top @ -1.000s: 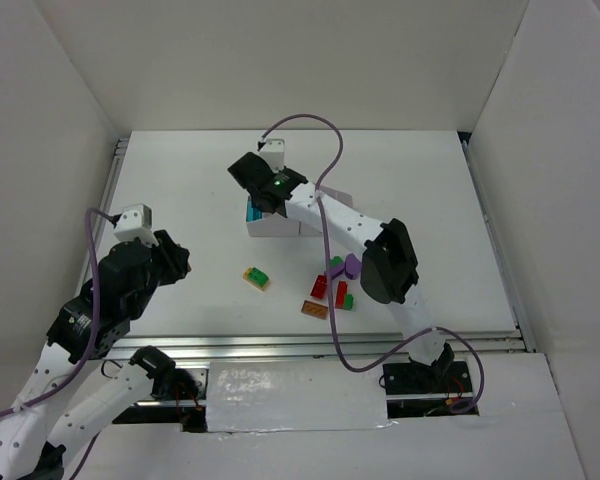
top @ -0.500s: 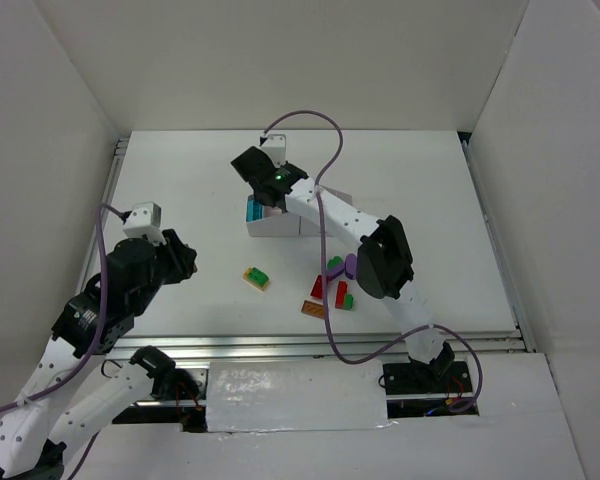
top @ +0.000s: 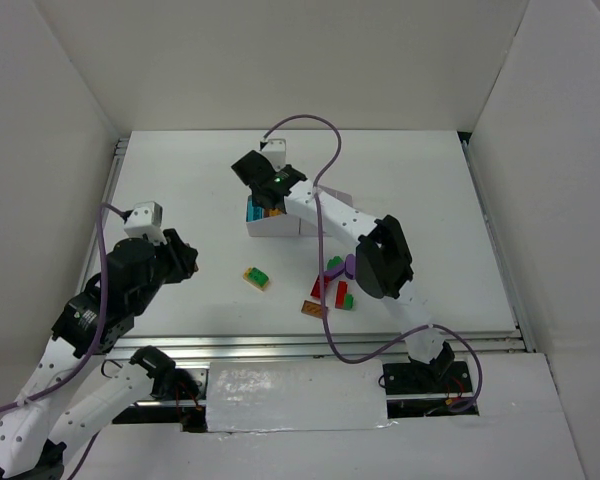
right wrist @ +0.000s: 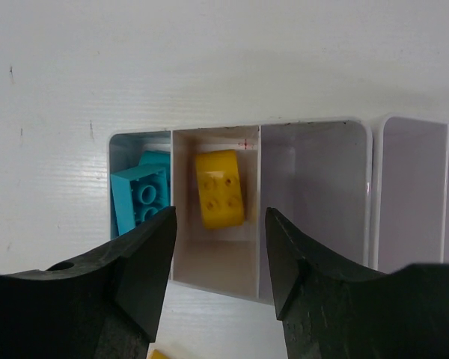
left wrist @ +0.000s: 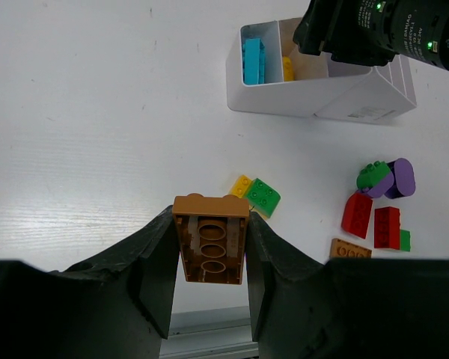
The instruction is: Sort the legos into containers by color
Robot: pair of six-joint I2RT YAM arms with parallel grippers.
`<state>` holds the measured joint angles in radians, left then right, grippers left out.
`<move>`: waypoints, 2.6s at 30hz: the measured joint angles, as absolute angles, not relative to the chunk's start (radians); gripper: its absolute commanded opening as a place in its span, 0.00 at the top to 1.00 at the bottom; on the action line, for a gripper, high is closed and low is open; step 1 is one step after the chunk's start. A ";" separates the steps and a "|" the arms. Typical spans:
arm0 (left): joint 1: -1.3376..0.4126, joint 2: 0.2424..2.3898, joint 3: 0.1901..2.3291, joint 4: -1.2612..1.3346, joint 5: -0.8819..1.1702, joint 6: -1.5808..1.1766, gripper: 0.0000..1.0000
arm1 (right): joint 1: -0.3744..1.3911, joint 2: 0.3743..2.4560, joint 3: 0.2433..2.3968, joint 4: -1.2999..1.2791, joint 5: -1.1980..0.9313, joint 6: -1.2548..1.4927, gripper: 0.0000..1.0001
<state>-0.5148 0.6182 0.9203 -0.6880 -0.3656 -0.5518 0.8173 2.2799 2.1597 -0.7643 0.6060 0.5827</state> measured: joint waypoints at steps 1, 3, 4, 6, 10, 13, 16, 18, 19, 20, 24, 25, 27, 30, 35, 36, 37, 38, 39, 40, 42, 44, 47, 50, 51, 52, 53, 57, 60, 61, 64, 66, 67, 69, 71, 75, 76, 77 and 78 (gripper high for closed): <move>-0.515 0.618 0.920 -0.688 -0.365 -0.552 1.00 | 0.817 2.280 2.160 -0.765 0.606 0.582 0.40; -0.515 0.618 0.920 -0.688 -0.364 -0.552 1.00 | 0.817 2.280 2.160 -0.765 0.606 0.582 0.40; -0.515 0.618 0.920 -0.688 -0.364 -0.552 1.00 | 0.817 2.279 2.160 -0.765 0.605 0.582 0.39; -0.515 0.617 0.920 -0.688 -0.361 -0.552 1.00 | 0.818 2.271 2.155 -0.764 0.591 0.582 0.36; -0.515 0.614 0.920 -0.683 -0.344 -0.551 1.00 | 0.818 2.166 2.039 -0.721 0.505 0.577 0.28; -0.515 0.597 0.912 -0.660 -0.298 -0.547 1.00 | 0.818 1.975 1.839 -0.642 0.379 0.554 0.27; -0.514 0.580 0.912 -0.632 -0.212 -0.540 1.00 | 0.818 1.700 1.590 -0.503 0.193 0.513 0.24; -0.513 0.580 0.922 -0.618 -0.131 -0.529 1.00 | 0.818 1.506 1.421 -0.350 0.017 0.481 0.18; -0.513 0.584 0.933 -0.612 -0.086 -0.525 1.00 | 0.818 1.405 1.332 -0.262 -0.078 0.472 0.17; -0.513 0.590 0.950 -0.607 -0.026 -0.522 1.00 | 0.818 1.314 1.242 -0.162 -0.182 0.466 0.17; -0.512 0.605 1.010 -0.528 0.221 -0.530 1.00 | 0.823 1.148 1.036 0.109 -0.499 0.487 0.11; -0.512 0.605 1.017 -0.502 0.274 -0.535 1.00 | 0.825 1.143 1.018 0.157 -0.547 0.500 0.11; -0.512 0.604 1.021 -0.442 0.379 -0.561 1.00 | 0.827 1.154 0.978 0.265 -0.634 0.537 0.10; -0.512 0.604 1.019 -0.356 0.505 -0.616 1.00 | 0.834 1.170 0.910 0.363 -0.701 0.579 0.11; -0.512 0.604 0.989 -0.223 0.620 -0.699 1.00 | 0.908 1.174 0.869 0.485 -0.728 0.632 0.13; -0.512 0.604 0.982 -0.208 0.630 -0.712 1.00 | 0.923 1.175 0.871 0.501 -0.731 0.636 0.13; -0.512 0.604 0.977 -0.199 0.635 -0.717 1.00 | 0.940 1.177 0.874 0.518 -0.733 0.638 0.13; -0.512 0.605 0.974 -0.195 0.638 -0.721 1.00 | 0.954 1.180 0.879 0.533 -0.735 0.639 0.13; -0.512 0.606 0.972 -0.191 0.641 -0.727 1.00 | 0.966 1.182 0.881 0.544 -0.734 0.640 0.14; -0.512 0.607 0.970 -0.187 0.643 -0.734 1.00 | 0.976 1.184 0.881 0.556 -0.734 0.639 0.14; -0.512 0.609 0.966 -0.179 0.646 -0.739 1.00 | 0.989 1.184 0.881 0.579 -0.732 0.643 0.16; -0.512 0.613 0.961 -0.167 0.653 -0.741 1.00 | 0.991 1.186 0.882 0.594 -0.725 0.646 0.20; -0.512 0.618 0.953 -0.154 0.660 -0.745 1.00 | 0.993 1.197 0.886 0.612 -0.705 0.655 0.24; -0.512 0.620 0.944 -0.147 0.662 -0.759 1.00 | 0.993 1.213 0.897 0.613 -0.684 0.661 0.28; -0.512 0.620 0.942 -0.147 0.664 -0.762 1.00 | 0.993 1.219 0.904 0.613 -0.678 0.662 0.31; -0.512 0.620 0.941 -0.147 0.665 -0.764 1.00 | 0.993 1.225 0.910 0.613 -0.673 0.664 0.34; -0.512 0.620 0.939 -0.145 0.667 -0.764 1.00 | 0.994 1.230 0.918 0.614 -0.669 0.665 0.36; -0.511 0.619 0.928 -0.138 0.666 -0.766 1.00 | 0.995 1.241 0.927 0.631 -0.670 0.682 0.64; -0.505 0.609 0.928 -0.127 0.653 -0.758 1.00 | 0.994 1.248 0.930 0.635 -0.678 0.710 0.95; -0.505 0.606 0.928 -0.131 0.648 -0.754 0.96 | 0.995 1.250 0.930 0.637 -0.676 0.712 1.00; -0.505 0.607 0.942 -0.167 0.613 -0.738 0.55 | 0.995 1.251 0.929 0.633 -0.664 0.712 1.00; -0.510 0.610 0.963 -0.207 0.580 -0.728 0.31 | 0.996 1.253 0.928 0.635 -0.652 0.713 1.00; -0.512 0.615 0.979 -0.232 0.556 -0.715 0.02 | 0.997 1.253 0.927 0.635 -0.646 0.712 1.00; -0.512 0.630 1.012 -0.268 0.488 -0.704 0.01 | 0.997 1.253 0.921 0.633 -0.639 0.707 1.00; -0.510 0.649 1.042 -0.296 0.426 -0.702 0.01 | 0.997 1.254 0.918 0.618 -0.624 0.697 1.00; -0.511 0.692 1.119 -0.401 0.245 -0.681 0.00 | 0.988 1.255 0.919 0.533 -0.540 0.655 1.00; -0.511 0.703 1.151 -0.443 0.177 -0.680 0.00 | 0.984 1.259 0.930 0.473 -0.497 0.643 1.00; -0.511 0.714 1.185 -0.484 0.105 -0.680 0.00 | 0.978 1.274 0.951 0.410 -0.449 0.632 1.00; -0.511 0.726 1.217 -0.524 0.027 -0.679 0.00 | 0.970 1.297 0.988 0.345 -0.398 0.620 1.00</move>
<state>-0.5110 0.7261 1.2167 -0.5240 0.0265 -0.6788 0.9703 1.2972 0.9878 0.3447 -0.3977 0.6201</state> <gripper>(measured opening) 0.995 0.437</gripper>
